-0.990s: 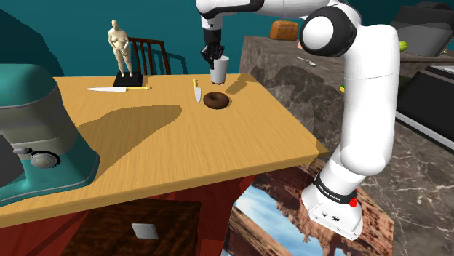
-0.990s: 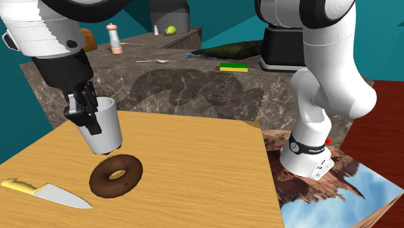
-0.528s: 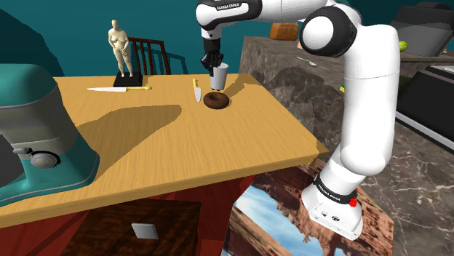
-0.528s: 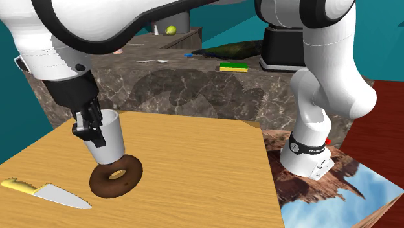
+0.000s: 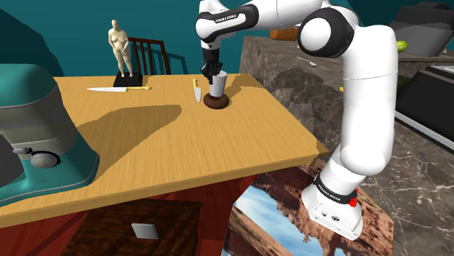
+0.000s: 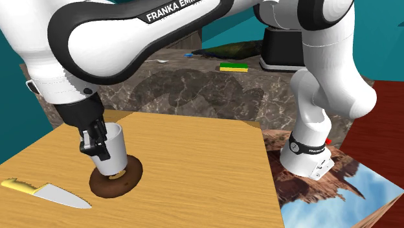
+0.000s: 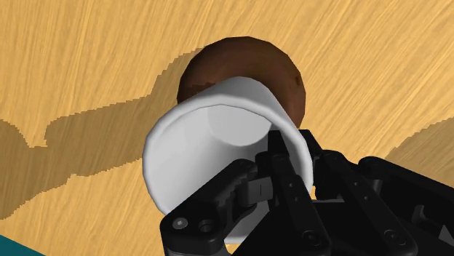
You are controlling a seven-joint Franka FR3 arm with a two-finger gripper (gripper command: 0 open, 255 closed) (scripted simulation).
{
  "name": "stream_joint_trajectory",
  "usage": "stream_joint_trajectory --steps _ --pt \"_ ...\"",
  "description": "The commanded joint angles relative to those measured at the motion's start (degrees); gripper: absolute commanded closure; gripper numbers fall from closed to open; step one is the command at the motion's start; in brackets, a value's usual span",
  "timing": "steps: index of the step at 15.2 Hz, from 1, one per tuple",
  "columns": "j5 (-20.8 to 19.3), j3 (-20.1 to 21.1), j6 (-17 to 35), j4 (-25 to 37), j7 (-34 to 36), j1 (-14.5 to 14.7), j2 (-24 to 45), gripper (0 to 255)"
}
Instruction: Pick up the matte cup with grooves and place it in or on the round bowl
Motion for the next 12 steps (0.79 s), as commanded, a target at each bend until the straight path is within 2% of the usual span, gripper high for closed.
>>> stream_joint_trajectory --steps 1,8,9,12 --pt "-0.02 -0.02 0.81 -0.85 -0.01 -0.04 -0.11 255" --pt "-0.02 -0.02 0.80 -0.84 -0.01 -0.04 -0.10 255" --pt "-0.02 -0.02 0.81 -0.84 -0.01 -0.04 -0.10 0" --pt "-0.02 -0.02 0.81 -0.84 0.00 -0.04 -0.09 0"
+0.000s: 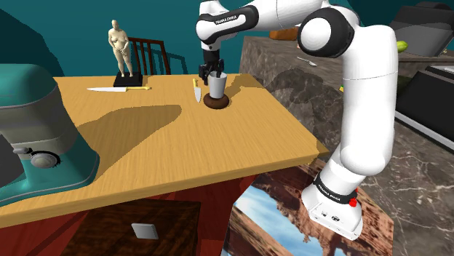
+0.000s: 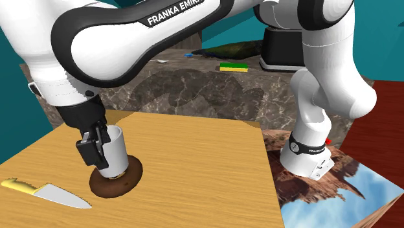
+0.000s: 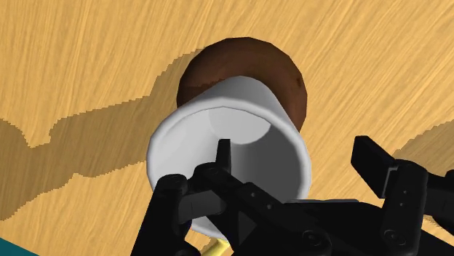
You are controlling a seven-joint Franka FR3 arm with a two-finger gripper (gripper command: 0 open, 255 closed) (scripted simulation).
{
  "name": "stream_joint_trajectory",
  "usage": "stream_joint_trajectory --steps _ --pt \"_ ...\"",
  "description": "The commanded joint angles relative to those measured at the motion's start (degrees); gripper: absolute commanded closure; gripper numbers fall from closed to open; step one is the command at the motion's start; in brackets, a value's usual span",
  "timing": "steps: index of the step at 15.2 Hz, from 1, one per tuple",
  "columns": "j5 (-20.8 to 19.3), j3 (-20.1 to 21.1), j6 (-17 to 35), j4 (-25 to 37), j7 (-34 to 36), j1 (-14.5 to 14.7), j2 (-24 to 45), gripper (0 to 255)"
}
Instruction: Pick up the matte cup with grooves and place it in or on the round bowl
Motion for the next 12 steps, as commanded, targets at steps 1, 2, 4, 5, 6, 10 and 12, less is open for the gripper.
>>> stream_joint_trajectory --steps 1,2,4,5,6,10,12 --pt "0.00 0.00 0.00 0.00 0.00 0.00 0.00 0" --pt "0.00 0.00 -0.01 0.00 0.00 0.00 -0.01 0" --pt "0.03 0.04 -3.66 3.26 -0.06 0.14 -0.40 0" --pt "0.05 0.06 -5.55 5.09 -0.09 0.20 -0.46 0" --pt "0.07 0.08 -7.08 6.64 -0.12 0.25 -0.43 0" --pt "0.07 0.08 -7.08 6.64 -0.12 0.25 -0.43 0" --pt "0.07 0.08 -7.08 6.64 -0.12 0.25 -0.43 0"
